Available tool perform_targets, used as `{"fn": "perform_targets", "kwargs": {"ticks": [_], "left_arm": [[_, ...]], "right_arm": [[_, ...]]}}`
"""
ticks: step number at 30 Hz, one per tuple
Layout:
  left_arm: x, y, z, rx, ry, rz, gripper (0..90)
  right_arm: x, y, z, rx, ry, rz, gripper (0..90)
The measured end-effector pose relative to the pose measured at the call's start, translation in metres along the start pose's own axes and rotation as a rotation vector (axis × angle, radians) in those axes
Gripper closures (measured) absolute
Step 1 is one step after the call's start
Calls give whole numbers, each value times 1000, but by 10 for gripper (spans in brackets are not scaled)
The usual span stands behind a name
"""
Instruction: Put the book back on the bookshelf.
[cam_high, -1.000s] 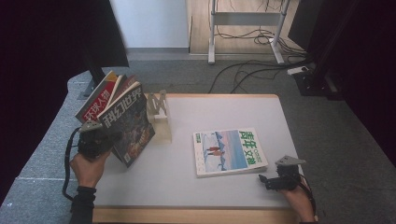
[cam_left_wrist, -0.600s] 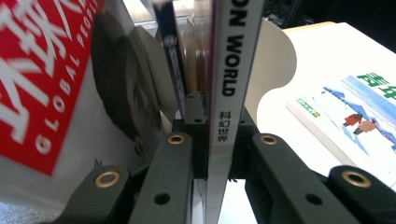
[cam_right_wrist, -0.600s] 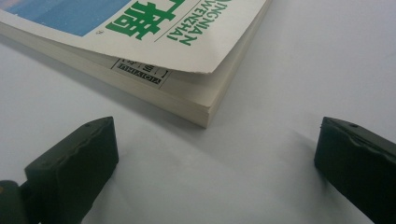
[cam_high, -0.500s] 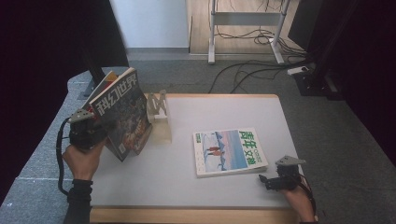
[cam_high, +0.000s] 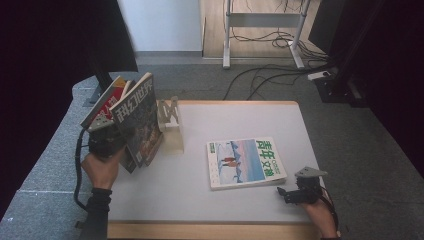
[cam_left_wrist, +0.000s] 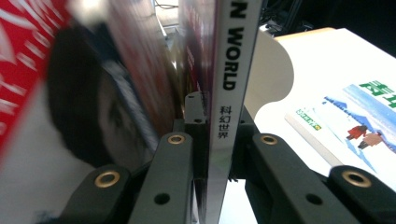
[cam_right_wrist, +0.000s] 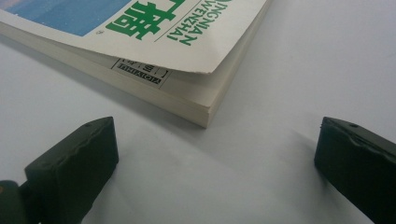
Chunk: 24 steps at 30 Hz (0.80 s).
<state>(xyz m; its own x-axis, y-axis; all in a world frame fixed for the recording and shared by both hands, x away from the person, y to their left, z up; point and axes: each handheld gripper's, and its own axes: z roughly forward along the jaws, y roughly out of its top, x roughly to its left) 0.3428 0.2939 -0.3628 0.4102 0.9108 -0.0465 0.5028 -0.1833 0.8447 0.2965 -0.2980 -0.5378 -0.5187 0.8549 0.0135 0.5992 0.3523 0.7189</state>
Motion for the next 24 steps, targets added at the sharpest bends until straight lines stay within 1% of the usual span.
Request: {"fn": "perform_targets", "kwargs": {"ticks": [5, 9, 11, 12, 13, 15, 16, 18, 19, 22, 24], "left_arm": [[-2, -18, 16, 23, -4, 1, 827], [1, -31, 21, -12, 3, -15, 825], [2, -37, 23, -16, 1, -15, 823], [2, -37, 23, -16, 1, -15, 822], [3, -41, 24, -3, -9, -7, 816], [3, -43, 23, -1, -8, 2, 802], [3, -43, 22, 3, -9, 1, 792], [1, -42, 21, 12, -20, 2, 752], [0, -43, 20, 16, -21, 8, 727], [-2, -46, 14, 21, -15, 13, 694], [-2, -49, 12, 30, -18, 18, 699]], "right_arm": [[0, 0, 0, -1, 0, 0, 0], [0, 0, 0, 0, 0, 2, 0], [0, 0, 0, 0, 0, 2, 0], [0, 0, 0, 0, 0, 2, 0], [0, 0, 0, 0, -1, 2, 0], [0, 0, 0, 0, -1, 2, 0], [0, 0, 0, 0, -1, 2, 0], [1, 0, 0, -1, -5, 1, 0], [1, 0, 0, -1, -6, 2, 0], [2, -1, 0, -2, -9, 3, 0], [2, -1, 0, -2, -9, 3, 0]]}}
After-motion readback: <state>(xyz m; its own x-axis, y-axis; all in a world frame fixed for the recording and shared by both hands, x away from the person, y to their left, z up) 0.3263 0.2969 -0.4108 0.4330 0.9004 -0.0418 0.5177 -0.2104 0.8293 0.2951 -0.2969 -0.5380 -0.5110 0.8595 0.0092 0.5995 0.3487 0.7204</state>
